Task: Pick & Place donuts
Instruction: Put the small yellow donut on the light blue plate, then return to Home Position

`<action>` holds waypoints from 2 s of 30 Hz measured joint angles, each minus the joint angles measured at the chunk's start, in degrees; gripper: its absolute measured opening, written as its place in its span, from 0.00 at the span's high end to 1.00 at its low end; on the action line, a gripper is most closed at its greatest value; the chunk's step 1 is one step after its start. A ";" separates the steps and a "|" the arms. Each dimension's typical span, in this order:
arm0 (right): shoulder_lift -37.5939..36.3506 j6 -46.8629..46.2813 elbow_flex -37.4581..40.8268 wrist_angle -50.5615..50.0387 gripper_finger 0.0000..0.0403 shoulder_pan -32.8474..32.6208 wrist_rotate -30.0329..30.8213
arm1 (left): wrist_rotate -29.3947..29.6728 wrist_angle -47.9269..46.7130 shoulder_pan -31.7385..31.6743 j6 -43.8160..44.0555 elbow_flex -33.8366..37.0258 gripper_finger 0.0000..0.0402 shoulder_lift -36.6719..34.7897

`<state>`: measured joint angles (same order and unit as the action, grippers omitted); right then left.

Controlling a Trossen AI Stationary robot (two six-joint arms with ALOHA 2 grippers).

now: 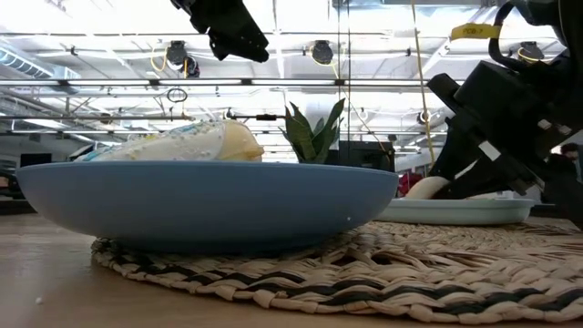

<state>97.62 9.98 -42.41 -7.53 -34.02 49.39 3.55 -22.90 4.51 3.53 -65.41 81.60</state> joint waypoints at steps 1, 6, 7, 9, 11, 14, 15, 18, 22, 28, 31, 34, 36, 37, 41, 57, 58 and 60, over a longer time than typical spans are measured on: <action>0.00 -0.14 0.00 0.00 0.85 -0.04 0.00 | 0.00 0.00 0.00 0.00 0.00 0.63 0.02; 0.02 -0.31 0.03 0.00 0.79 -0.04 -0.09 | 0.00 -0.02 0.00 -0.01 0.00 0.63 0.01; 0.02 -0.33 0.04 -0.02 0.78 -0.04 -0.11 | 0.00 -0.03 0.00 -0.02 0.00 0.63 0.01; 0.02 -0.34 0.04 0.00 0.75 -0.17 -0.18 | 0.00 -0.04 0.00 -0.02 0.00 0.63 0.01; 0.02 -0.67 0.04 0.00 0.73 -0.30 -1.24 | 0.00 -0.04 0.00 -0.02 0.00 0.63 0.00; -0.59 -2.66 0.10 -0.21 0.71 -0.26 -3.46 | 0.00 -0.04 0.00 -0.01 0.00 0.63 0.00; -0.87 -3.55 0.12 -0.23 0.71 -0.26 -4.69 | 0.00 -0.06 0.00 0.01 0.00 0.63 0.01; -2.40 -5.03 0.26 -0.50 0.70 -0.37 -7.81 | 0.00 -0.09 0.01 0.07 0.00 0.63 0.00; -5.38 -4.66 0.26 -0.40 0.70 -0.52 -9.71 | 0.00 -0.24 0.00 0.09 0.00 0.63 0.01; -10.71 -1.78 0.26 -0.39 0.70 -0.57 -9.35 | 0.00 -0.66 0.00 0.22 0.00 0.63 0.01; -12.65 -1.82 0.19 -0.47 0.70 -0.57 -9.29 | 0.00 -1.00 0.02 0.26 0.00 0.63 0.00; -14.12 -1.81 0.17 -0.66 0.70 -0.57 -9.37 | 0.00 -0.96 0.00 0.27 0.00 0.63 0.01; -14.81 -1.82 0.15 -0.46 0.70 -0.57 -9.40 | 0.00 -0.98 0.00 0.31 0.00 0.63 0.02; -14.94 -1.93 0.15 -0.48 0.70 -0.57 -9.42 | 0.00 -0.96 0.00 0.40 0.00 0.63 0.00; -15.26 -3.83 0.15 -0.52 0.71 -0.57 -12.50 | 0.00 -0.96 0.01 0.46 0.00 0.63 0.01; -32.66 -14.77 0.11 -0.82 0.74 -0.57 -29.60 | -0.52 0.79 0.22 -2.25 1.02 0.63 -3.71; -34.85 -15.18 0.11 -1.11 0.74 -0.58 -30.23 | -0.50 1.58 0.46 -2.68 2.14 0.63 -4.73; -39.57 -15.18 0.56 -2.23 0.75 -0.77 -30.32 | -0.72 5.34 0.68 -3.31 5.41 0.63 -7.54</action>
<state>58.06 -5.20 -41.86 -9.75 -34.79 19.07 2.83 -17.56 5.19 0.22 -60.00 74.06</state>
